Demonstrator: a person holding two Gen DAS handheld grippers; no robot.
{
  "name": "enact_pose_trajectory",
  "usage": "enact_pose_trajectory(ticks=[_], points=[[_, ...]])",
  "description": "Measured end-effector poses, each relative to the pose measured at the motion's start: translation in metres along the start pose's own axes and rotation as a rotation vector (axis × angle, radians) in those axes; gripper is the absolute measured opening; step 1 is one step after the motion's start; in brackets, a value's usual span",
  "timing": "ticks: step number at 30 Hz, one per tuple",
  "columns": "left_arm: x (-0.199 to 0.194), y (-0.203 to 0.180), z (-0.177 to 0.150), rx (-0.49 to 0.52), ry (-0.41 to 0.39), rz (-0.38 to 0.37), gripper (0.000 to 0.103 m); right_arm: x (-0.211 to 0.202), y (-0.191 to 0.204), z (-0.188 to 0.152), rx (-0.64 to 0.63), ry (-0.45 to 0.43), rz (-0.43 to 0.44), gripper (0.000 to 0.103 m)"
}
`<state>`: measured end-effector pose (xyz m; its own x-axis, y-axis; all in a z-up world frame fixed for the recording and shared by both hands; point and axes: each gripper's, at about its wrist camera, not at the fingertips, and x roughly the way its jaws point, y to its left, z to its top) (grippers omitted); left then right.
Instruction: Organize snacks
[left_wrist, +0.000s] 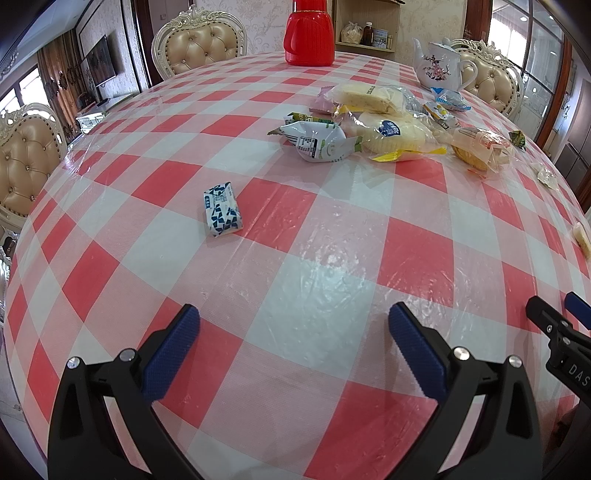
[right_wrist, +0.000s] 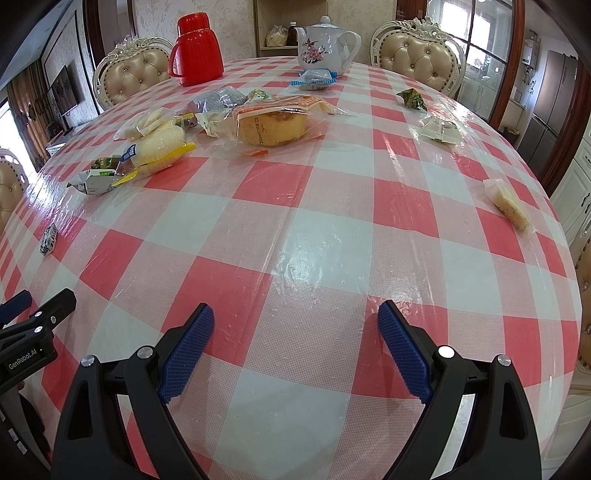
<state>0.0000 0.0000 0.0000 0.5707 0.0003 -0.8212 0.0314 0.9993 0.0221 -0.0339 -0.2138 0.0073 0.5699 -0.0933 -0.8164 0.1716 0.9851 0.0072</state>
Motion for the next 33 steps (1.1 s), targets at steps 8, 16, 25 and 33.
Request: enact_pose_trajectory(ticks=[8, 16, 25, 33], points=[[0.0, 0.0, 0.0, 0.0, 0.0, 0.0, 0.102, 0.0, 0.0, 0.0, 0.0, 0.0, 0.0, 0.087], [0.0, 0.0, 0.0, 0.0, 0.0, 0.0, 0.102, 0.0, 0.0, 0.0, 0.0, 0.0, 0.001, 0.088], [0.0, 0.002, 0.001, 0.03, 0.021, -0.019, 0.102, 0.001, -0.003, 0.001, -0.061, 0.026, 0.038, 0.087], [-0.014, 0.047, 0.0, 0.025, -0.031, -0.122, 0.102, -0.029, -0.113, 0.0, 0.082, -0.103, 0.066, 0.087]])
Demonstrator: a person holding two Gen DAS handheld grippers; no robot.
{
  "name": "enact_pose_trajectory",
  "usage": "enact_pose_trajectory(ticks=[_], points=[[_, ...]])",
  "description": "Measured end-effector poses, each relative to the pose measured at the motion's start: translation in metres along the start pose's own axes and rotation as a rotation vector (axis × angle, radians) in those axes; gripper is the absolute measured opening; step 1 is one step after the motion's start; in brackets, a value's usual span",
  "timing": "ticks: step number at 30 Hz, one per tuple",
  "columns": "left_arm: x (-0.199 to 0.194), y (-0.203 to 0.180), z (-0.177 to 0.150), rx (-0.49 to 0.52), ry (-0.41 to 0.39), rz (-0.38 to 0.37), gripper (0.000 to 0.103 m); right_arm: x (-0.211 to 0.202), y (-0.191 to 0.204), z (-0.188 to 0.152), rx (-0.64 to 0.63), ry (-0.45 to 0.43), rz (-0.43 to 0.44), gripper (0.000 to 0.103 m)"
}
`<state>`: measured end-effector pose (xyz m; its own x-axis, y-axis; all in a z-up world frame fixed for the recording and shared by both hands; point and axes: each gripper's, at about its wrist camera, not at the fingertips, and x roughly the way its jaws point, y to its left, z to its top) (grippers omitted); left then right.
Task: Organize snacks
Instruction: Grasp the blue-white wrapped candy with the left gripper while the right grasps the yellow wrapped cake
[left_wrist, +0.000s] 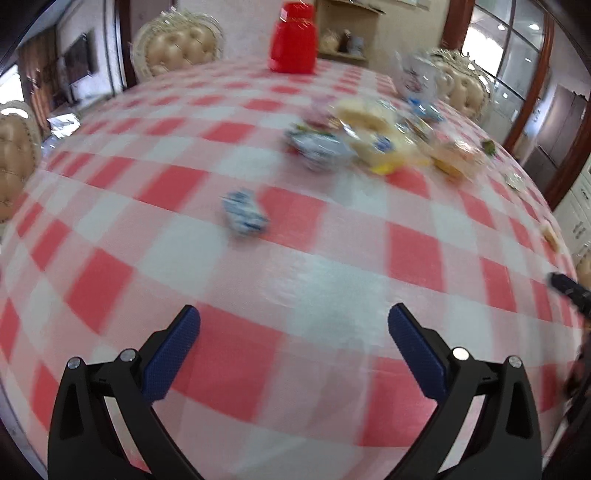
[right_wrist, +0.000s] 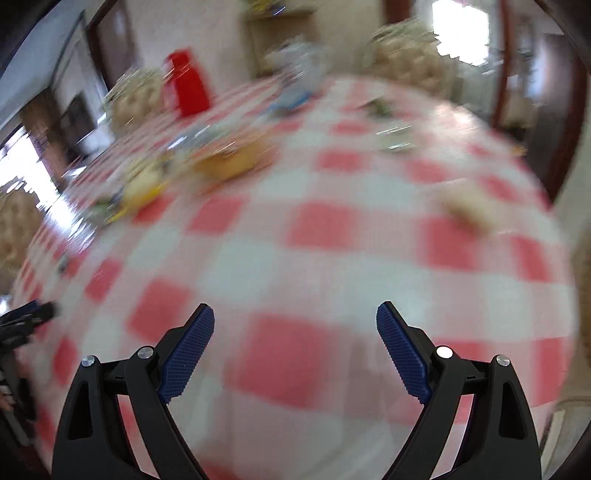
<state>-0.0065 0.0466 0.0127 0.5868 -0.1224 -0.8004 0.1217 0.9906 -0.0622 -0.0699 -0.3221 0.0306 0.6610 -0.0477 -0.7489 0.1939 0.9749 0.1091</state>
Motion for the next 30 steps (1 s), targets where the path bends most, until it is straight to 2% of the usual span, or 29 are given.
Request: enact_pose_trajectory(ticks=[2, 6, 9, 11, 14, 17, 21, 23, 26, 27, 28, 29, 30], points=[[0.004, 0.013, 0.009, 0.018, 0.01, 0.055, 0.102, -0.007, -0.035, 0.004, 0.054, -0.024, -0.012, 0.087], [0.019, 0.022, 0.033, 0.008, 0.032, 0.032, 0.102, -0.016, -0.099, 0.018, 0.133, -0.085, -0.025, 0.087], [0.037, 0.018, 0.051, 0.025, 0.047, 0.046, 0.102, -0.012, -0.127, 0.029, 0.163, -0.097, -0.013, 0.087], [0.046, 0.017, 0.057, 0.002, 0.052, 0.049, 0.102, -0.004, -0.14, 0.038, 0.163, -0.093, -0.019, 0.087], [0.05, 0.012, 0.056, -0.023, 0.049, 0.036, 0.101, 0.013, -0.145, 0.05, 0.105, -0.053, -0.001, 0.087], [0.052, 0.008, 0.054, -0.009, 0.051, 0.063, 0.095, 0.033, -0.138, 0.065, 0.007, -0.003, 0.008, 0.087], [0.052, 0.007, 0.053, -0.003, 0.045, 0.082, 0.094, 0.059, -0.128, 0.078, -0.073, 0.07, 0.005, 0.086], [0.053, 0.005, 0.054, 0.008, 0.04, 0.099, 0.089, 0.073, -0.123, 0.082, -0.122, 0.1, -0.007, 0.085], [0.051, 0.005, 0.055, 0.008, 0.027, 0.104, 0.079, 0.09, -0.121, 0.083, -0.154, 0.14, -0.02, 0.076], [0.05, 0.006, 0.055, 0.01, 0.019, 0.106, 0.075, 0.089, -0.122, 0.083, -0.152, 0.132, 0.0, 0.063], [0.049, 0.006, 0.055, 0.012, 0.011, 0.106, 0.065, 0.085, -0.12, 0.082, -0.164, 0.116, 0.001, 0.039], [0.048, 0.006, 0.055, 0.013, 0.004, 0.107, 0.056, 0.08, -0.118, 0.08, -0.166, 0.112, 0.007, 0.036], [0.047, 0.006, 0.055, 0.012, -0.003, 0.107, 0.051, 0.072, -0.113, 0.077, -0.156, 0.108, 0.039, 0.036]])
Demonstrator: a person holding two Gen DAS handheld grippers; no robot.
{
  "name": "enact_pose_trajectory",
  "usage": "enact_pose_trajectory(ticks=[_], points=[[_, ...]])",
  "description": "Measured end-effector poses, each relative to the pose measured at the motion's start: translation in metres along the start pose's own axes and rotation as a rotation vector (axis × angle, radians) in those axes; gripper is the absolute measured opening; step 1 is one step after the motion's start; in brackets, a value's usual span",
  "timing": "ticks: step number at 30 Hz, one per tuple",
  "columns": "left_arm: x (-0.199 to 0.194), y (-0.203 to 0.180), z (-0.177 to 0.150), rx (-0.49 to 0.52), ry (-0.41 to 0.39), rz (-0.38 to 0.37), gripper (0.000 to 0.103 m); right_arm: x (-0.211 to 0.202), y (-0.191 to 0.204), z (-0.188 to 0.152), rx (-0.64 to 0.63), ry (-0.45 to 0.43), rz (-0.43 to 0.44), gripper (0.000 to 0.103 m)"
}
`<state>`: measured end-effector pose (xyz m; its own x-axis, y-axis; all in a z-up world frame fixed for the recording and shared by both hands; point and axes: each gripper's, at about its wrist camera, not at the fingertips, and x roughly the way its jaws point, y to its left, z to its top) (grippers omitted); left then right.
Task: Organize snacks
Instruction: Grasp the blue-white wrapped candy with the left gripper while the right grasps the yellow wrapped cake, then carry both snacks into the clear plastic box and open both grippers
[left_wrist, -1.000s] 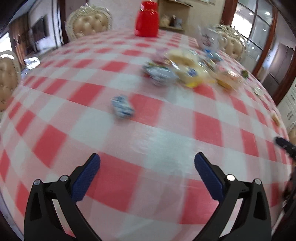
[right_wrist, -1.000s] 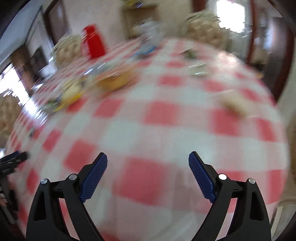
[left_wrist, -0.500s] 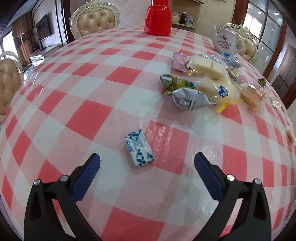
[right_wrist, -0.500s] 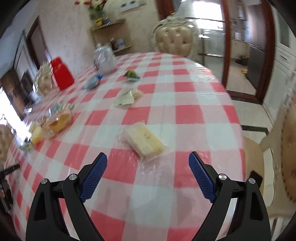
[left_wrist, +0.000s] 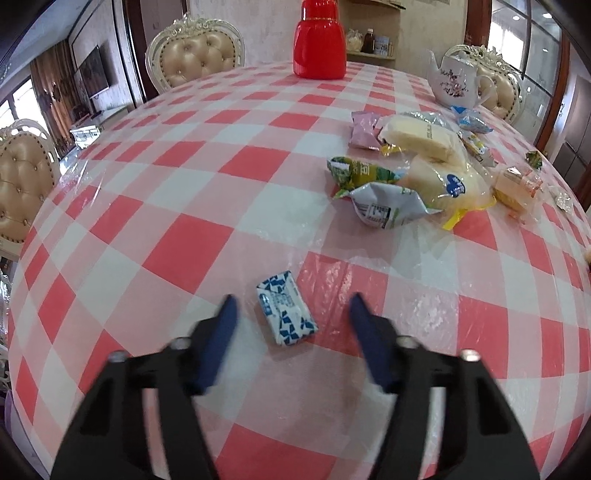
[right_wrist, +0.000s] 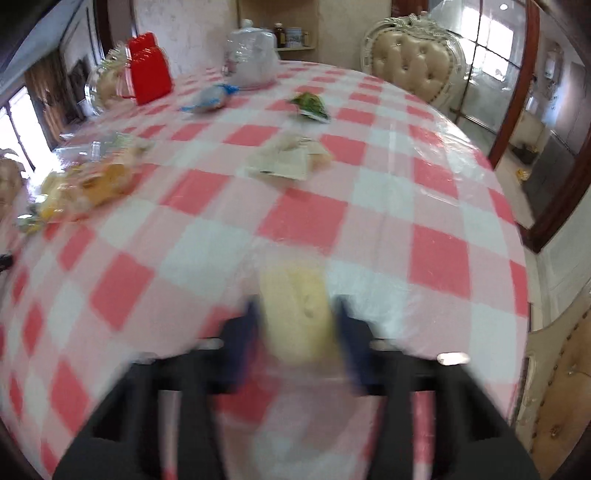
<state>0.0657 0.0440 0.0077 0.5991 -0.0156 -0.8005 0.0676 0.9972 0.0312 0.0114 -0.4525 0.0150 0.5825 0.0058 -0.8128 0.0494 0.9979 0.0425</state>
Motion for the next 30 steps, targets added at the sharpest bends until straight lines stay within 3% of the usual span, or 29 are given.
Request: enact_pose_trajectory(ticks=[2, 6, 10, 16, 19, 30], points=[[-0.001, 0.002, 0.0, -0.006, -0.011, 0.0, 0.036, -0.018, 0.026, -0.009, -0.055, -0.051, 0.009, 0.036], [-0.002, 0.01, -0.001, -0.034, -0.021, -0.023, 0.022, -0.046, 0.086, -0.028, -0.111, -0.11, 0.066, 0.036], [-0.004, 0.02, -0.004, -0.076, -0.029, -0.083, 0.022, -0.063, 0.148, -0.048, -0.141, -0.157, 0.153, 0.036], [-0.016, 0.021, -0.014, -0.078, -0.051, -0.079, 0.022, -0.068, 0.233, -0.081, -0.174, -0.16, 0.271, 0.036], [-0.033, 0.018, -0.028, -0.067, -0.07, -0.082, 0.022, -0.07, 0.263, -0.092, -0.195, -0.14, 0.321, 0.036], [-0.107, 0.014, -0.097, -0.031, -0.114, -0.081, 0.022, -0.093, 0.327, -0.118, -0.288, -0.13, 0.383, 0.036]])
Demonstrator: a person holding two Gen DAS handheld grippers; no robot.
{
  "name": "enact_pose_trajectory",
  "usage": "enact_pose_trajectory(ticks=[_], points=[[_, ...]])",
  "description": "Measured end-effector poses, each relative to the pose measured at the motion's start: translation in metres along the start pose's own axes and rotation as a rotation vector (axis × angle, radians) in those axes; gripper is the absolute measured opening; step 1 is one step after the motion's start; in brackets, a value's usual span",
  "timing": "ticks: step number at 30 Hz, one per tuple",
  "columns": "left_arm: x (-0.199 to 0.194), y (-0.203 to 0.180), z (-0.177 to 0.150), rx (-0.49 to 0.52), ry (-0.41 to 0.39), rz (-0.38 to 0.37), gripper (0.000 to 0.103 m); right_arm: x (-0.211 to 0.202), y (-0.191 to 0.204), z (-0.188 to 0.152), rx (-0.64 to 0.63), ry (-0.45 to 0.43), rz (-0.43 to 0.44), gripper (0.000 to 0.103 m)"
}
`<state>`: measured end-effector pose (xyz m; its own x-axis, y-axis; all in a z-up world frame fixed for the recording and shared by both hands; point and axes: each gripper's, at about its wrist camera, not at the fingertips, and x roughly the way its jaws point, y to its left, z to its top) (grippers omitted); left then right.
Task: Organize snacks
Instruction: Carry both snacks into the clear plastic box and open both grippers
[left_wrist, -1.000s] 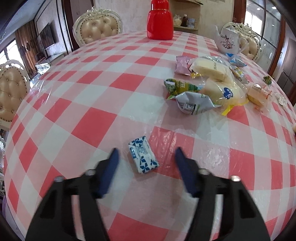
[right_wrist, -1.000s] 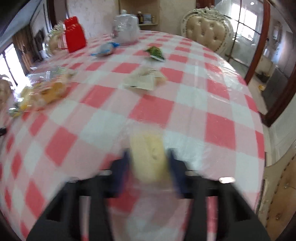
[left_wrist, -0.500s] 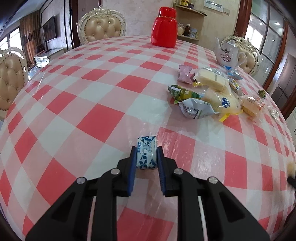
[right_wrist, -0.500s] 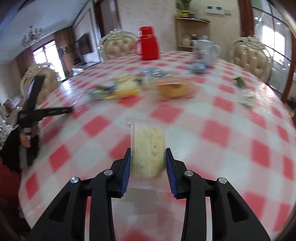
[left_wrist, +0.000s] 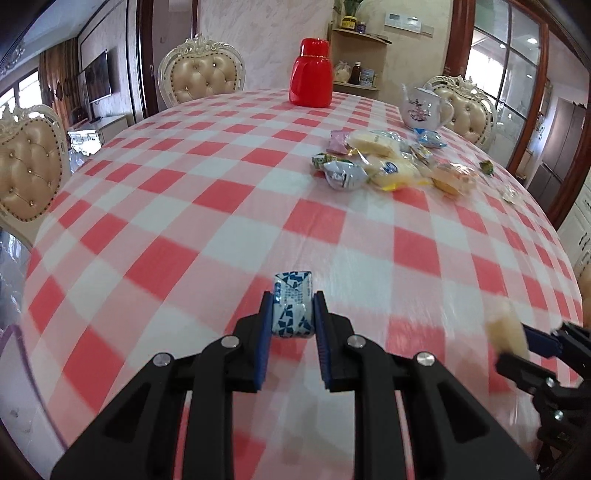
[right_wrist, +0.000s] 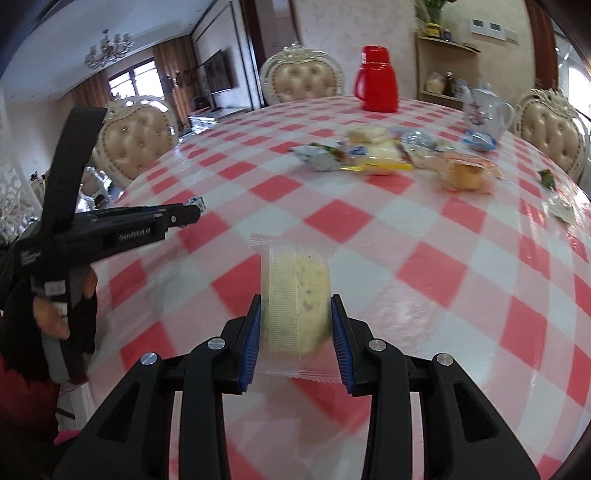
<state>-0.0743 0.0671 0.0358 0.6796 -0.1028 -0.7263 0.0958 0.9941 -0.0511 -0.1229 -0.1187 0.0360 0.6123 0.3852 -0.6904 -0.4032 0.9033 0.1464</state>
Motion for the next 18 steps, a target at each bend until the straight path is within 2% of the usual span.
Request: enact_pose_trajectory(ticks=[5, 9, 18], points=[[-0.036, 0.006, -0.022, 0.031, -0.011, 0.027, 0.022, -0.002, 0.029, -0.004, -0.016, -0.001, 0.032, 0.036], [-0.061, 0.022, -0.037, 0.017, -0.023, 0.049, 0.022, -0.006, 0.056, -0.004, -0.041, -0.009, 0.062, 0.036], [-0.11, 0.087, -0.069, -0.022, -0.048, 0.14, 0.022, 0.002, 0.135, 0.001, -0.13, 0.005, 0.16, 0.036]])
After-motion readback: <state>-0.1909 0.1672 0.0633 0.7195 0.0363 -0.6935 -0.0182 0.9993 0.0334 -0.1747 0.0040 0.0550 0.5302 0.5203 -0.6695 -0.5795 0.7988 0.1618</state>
